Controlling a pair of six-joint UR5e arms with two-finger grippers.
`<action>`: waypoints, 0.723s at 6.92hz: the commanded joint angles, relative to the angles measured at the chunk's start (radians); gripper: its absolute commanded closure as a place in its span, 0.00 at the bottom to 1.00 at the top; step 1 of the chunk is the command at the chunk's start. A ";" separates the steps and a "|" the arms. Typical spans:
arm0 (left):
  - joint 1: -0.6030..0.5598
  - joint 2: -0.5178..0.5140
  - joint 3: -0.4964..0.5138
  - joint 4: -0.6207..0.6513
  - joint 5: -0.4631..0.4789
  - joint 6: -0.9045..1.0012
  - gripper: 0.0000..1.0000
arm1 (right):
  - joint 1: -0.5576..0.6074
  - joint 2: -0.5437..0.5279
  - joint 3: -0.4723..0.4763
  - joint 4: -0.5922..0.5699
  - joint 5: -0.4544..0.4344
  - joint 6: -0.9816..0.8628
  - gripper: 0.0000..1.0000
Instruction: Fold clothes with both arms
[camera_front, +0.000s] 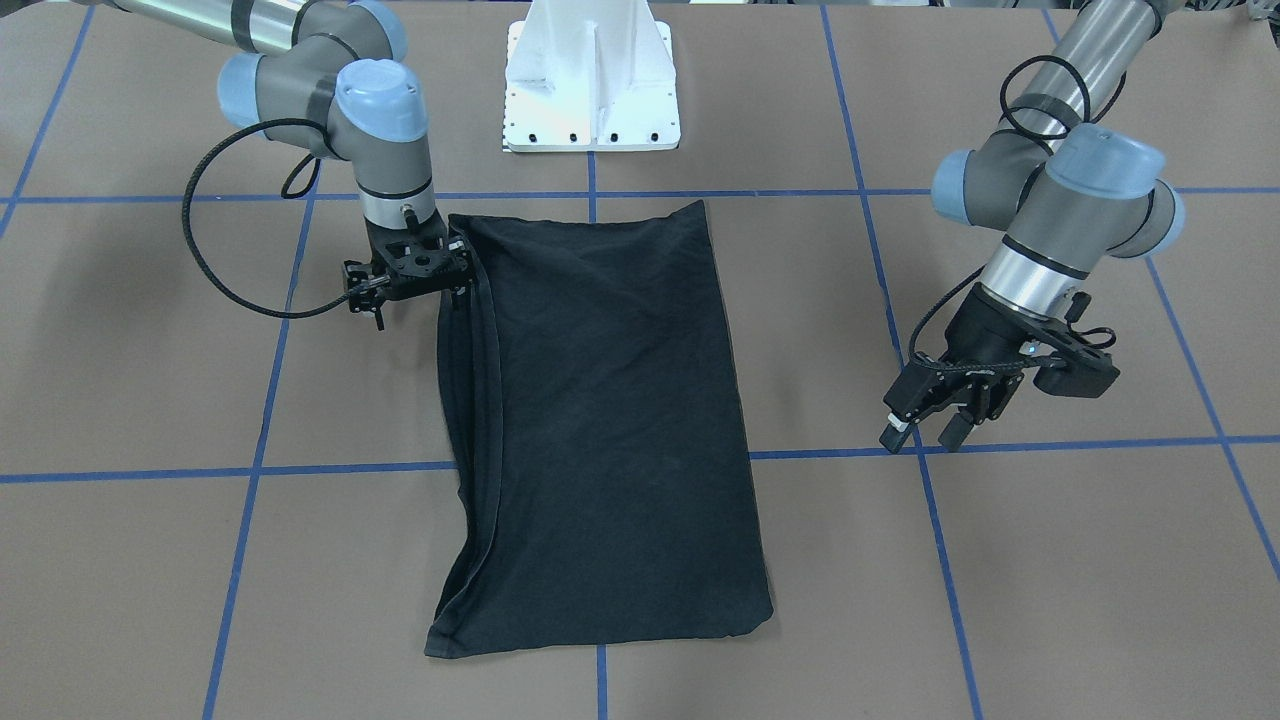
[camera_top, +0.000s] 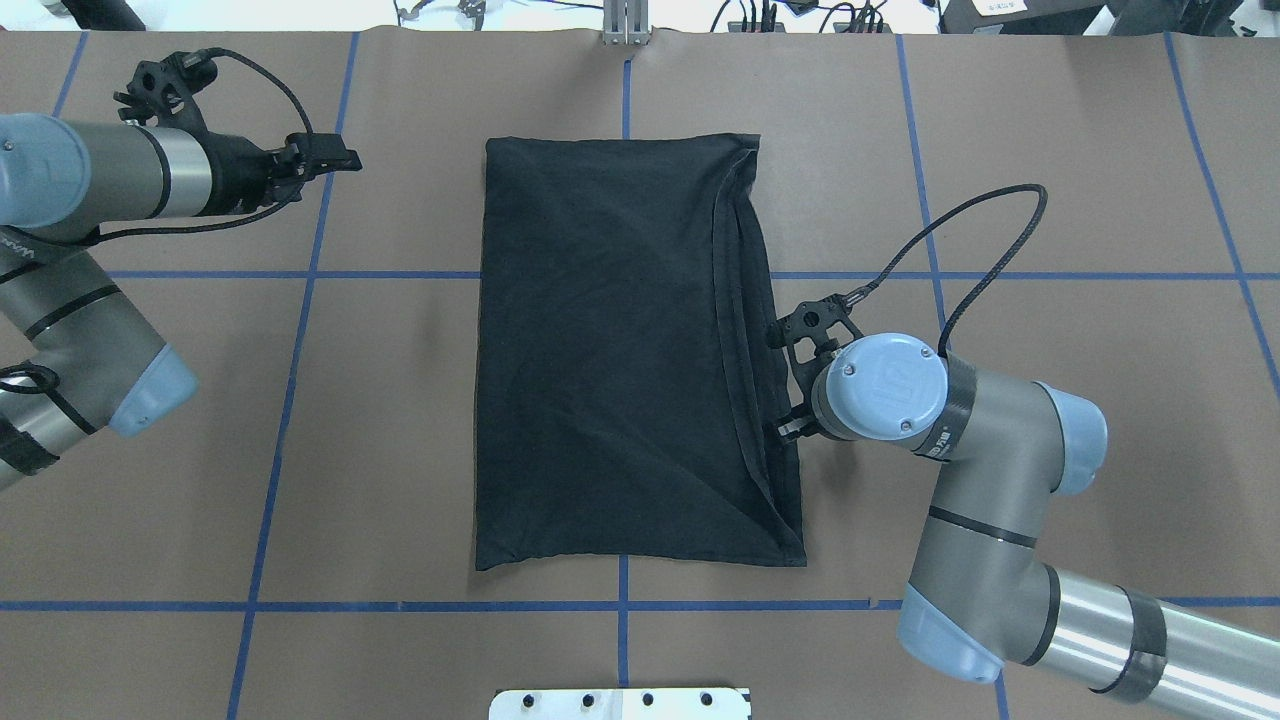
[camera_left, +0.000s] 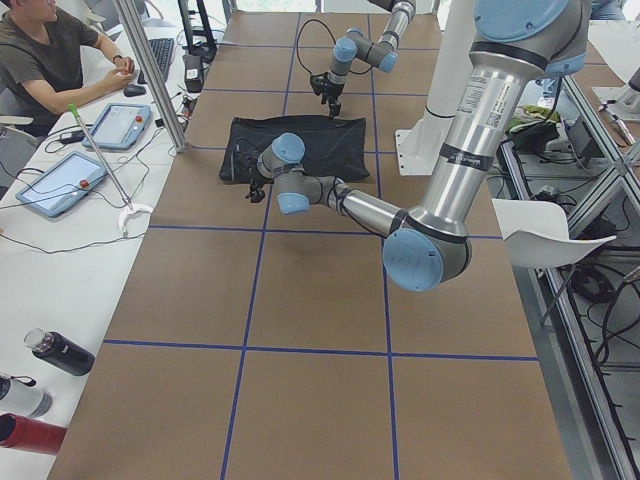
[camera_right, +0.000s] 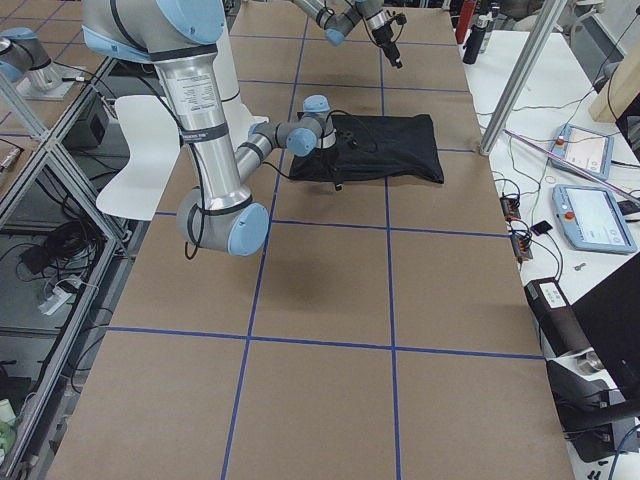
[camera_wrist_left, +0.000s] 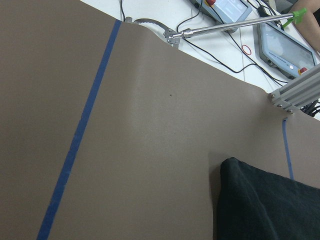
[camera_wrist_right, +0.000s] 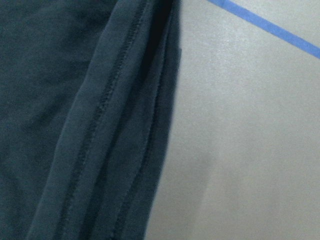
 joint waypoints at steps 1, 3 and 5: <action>0.000 -0.001 -0.002 -0.001 -0.007 -0.002 0.00 | 0.042 -0.034 0.033 -0.001 0.031 -0.024 0.01; 0.000 -0.003 -0.002 -0.001 -0.009 -0.002 0.00 | 0.067 -0.021 0.070 -0.002 0.089 -0.026 0.00; 0.000 -0.003 -0.003 -0.001 -0.007 -0.003 0.00 | 0.013 0.001 0.074 -0.002 0.034 -0.012 0.00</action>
